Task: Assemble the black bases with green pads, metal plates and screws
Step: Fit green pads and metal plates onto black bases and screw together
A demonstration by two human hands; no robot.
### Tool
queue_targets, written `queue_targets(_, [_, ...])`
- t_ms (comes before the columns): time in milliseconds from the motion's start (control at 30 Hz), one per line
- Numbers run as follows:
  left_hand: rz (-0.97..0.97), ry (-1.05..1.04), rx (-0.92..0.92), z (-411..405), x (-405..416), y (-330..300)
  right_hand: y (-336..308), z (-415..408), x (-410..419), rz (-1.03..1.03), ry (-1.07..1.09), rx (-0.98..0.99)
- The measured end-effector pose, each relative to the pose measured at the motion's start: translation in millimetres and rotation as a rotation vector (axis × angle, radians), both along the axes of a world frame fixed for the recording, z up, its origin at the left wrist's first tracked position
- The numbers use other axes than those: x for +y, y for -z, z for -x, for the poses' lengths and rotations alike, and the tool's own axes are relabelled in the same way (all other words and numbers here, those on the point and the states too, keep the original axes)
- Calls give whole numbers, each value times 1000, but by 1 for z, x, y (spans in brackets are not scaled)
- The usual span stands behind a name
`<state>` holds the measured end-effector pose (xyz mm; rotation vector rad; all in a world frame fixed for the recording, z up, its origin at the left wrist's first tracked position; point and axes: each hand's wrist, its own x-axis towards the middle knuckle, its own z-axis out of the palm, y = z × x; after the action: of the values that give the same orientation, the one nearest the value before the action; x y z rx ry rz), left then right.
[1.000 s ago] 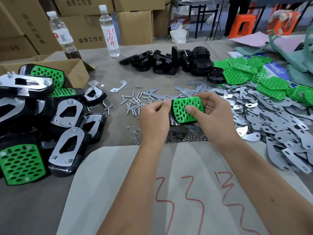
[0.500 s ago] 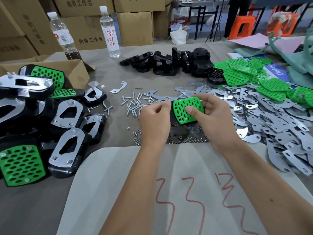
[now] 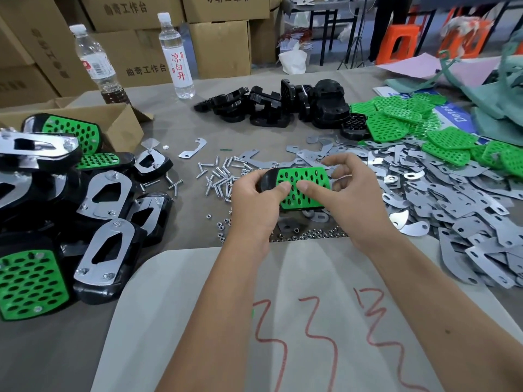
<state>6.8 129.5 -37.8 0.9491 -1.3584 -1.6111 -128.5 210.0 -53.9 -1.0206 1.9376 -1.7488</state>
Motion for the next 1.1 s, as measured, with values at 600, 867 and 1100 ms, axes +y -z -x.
queue_targets(600, [-123, 95, 194, -7, -3, -7, -19, 6, 10, 142, -541, -495])
queue_targets(867, [-207, 55, 162, -11, -8, -7, -20, -2, 8, 104, -462, -371])
queue_targets(1100, [14, -12, 74, -3, -2, -6, -21, -13, 7, 17, -295, -349])
